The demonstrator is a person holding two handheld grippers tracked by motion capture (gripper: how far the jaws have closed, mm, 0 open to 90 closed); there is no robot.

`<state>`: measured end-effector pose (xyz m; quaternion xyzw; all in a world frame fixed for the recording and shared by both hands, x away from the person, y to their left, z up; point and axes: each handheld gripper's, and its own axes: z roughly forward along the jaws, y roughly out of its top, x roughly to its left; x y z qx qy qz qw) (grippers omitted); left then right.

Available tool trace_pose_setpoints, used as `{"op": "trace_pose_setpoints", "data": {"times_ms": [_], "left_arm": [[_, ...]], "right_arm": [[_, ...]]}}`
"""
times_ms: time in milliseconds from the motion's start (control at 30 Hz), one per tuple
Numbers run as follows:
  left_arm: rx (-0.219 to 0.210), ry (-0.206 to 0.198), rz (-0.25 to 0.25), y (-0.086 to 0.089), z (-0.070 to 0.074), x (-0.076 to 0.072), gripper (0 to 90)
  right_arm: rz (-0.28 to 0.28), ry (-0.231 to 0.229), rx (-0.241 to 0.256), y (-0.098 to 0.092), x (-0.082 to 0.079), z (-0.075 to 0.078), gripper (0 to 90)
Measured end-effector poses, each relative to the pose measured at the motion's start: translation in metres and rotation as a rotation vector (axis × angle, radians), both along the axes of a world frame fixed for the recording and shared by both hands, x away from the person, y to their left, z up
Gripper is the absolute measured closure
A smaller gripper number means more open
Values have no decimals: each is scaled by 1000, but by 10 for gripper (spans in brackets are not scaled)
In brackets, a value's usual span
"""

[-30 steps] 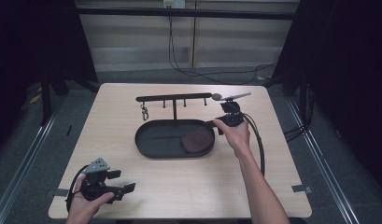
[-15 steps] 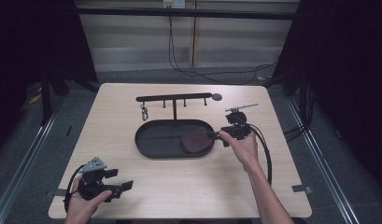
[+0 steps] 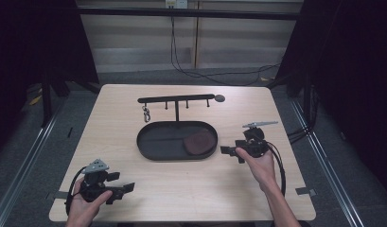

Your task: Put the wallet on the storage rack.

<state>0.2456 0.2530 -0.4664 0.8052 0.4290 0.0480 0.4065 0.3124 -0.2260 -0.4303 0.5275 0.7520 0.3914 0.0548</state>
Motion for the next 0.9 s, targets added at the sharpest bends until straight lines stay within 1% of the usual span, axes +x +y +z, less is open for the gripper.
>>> {"op": "trace_pose_setpoints", "data": {"times_ms": [67,133,233,367,433,467,500,533,633,700,733,800,867,900], "left_arm": [[4,-10,-2,1,1,-1,209],[0,-11,-9,1,1,-1,200],[1,-14,-10,2,1,-2,196],[4,-13,-11,1,1,-3,189],[8,-9,-13,1,1,-2,189],[10,-7,-15,0,1,-2,189],[16,-7,-19,0,1,-2,189],[17,-7,-19,0,1,-2,189],[17,-8,-22,0,1,-2,189],[19,-7,-21,0,1,-2,189],[18,-6,-17,-1,1,-2,189],[15,-2,-23,-2,0,-3,189],[16,-4,-28,-3,1,-3,189],[18,-5,-30,-3,1,-3,189]], "right_arm": [[-3,-10,-4,-4,-7,-1,225],[-12,-32,-2,-9,-15,-2,231],[-24,-41,-3,-18,-27,-4,229],[-50,-42,0,-31,-43,-10,226],[-67,-42,19,-38,-53,-14,222],[-70,-42,39,-42,-56,-16,222],[-79,-44,45,-44,-60,-18,222],[-84,-42,35,-46,-62,-20,221],[-109,-41,41,-53,-70,-30,221],[-120,-28,30,-56,-74,-36,216],[-119,-19,4,-56,-76,-39,218],[-124,-43,-61,-57,-77,-41,220],[-131,-28,-20,-62,-76,-45,218],[-135,-28,-35,-64,-76,-47,216]]}}
